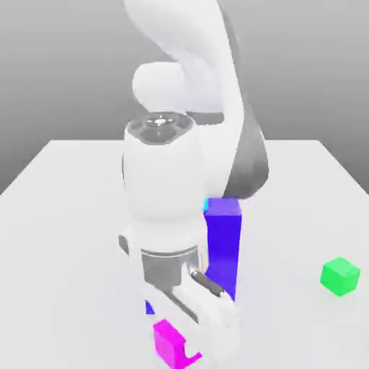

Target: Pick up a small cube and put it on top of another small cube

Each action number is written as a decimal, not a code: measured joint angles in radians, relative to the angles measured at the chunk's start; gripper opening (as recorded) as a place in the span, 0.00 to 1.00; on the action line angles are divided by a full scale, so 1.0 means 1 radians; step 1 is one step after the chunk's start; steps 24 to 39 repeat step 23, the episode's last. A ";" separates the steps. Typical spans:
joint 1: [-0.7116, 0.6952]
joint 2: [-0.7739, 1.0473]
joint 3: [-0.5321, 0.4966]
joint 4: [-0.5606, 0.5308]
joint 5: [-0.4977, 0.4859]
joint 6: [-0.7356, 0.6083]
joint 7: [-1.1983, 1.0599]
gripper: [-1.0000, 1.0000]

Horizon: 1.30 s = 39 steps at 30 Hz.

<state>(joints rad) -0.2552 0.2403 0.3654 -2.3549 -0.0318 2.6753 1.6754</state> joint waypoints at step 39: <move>0.471 0.011 0.159 -0.232 -0.335 0.113 0.315 1.00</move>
